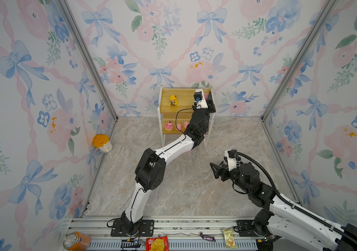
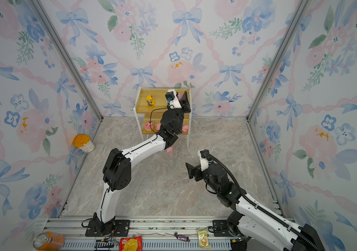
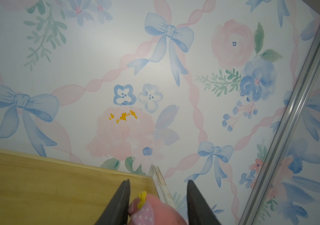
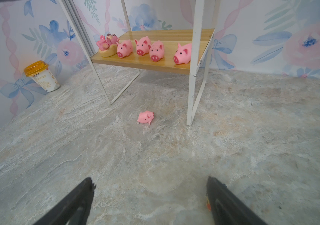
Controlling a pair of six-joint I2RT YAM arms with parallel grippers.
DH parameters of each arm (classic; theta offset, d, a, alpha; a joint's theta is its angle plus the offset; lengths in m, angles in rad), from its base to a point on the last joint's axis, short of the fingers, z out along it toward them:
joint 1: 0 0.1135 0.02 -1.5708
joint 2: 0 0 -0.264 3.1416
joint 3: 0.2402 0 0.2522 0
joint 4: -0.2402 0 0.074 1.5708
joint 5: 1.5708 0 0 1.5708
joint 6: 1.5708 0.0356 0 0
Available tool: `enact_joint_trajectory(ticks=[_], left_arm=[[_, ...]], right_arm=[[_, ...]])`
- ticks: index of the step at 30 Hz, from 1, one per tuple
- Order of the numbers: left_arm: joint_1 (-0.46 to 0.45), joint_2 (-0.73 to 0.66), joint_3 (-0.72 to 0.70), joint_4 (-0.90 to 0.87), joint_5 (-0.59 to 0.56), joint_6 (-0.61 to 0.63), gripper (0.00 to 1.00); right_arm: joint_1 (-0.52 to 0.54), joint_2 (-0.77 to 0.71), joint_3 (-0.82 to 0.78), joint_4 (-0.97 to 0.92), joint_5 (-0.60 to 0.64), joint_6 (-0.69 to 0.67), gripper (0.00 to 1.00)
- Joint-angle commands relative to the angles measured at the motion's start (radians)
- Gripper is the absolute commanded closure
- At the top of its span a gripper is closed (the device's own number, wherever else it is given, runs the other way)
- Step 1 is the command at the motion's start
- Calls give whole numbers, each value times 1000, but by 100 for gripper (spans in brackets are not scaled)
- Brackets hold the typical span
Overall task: Organize plastic toys on shelves
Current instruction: Place the plastic toy on the shelf.
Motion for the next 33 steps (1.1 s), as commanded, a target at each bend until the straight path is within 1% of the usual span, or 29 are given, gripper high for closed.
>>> enact_joint_trajectory(ticks=[1,8,15,18,28,33], left_arm=[[13,-43,-15,-6,-6,7,63],[12,-63,-14,-61,8,-16,63],[12,-78,37,-195,29,-57,63],[11,-91,37,-225,32,-60,61],[11,-104,35,-247,33,-40,55],[12,-108,37,-248,35,-39,54]], right_arm=[[1,-4,-9,26,-10,14,7],[1,-8,-13,28,-15,15,7],[1,-12,-9,22,-14,17,7],[2,-16,-7,17,-18,15,7],[1,-29,-19,31,-27,21,7],[1,-30,-19,30,-29,21,7]])
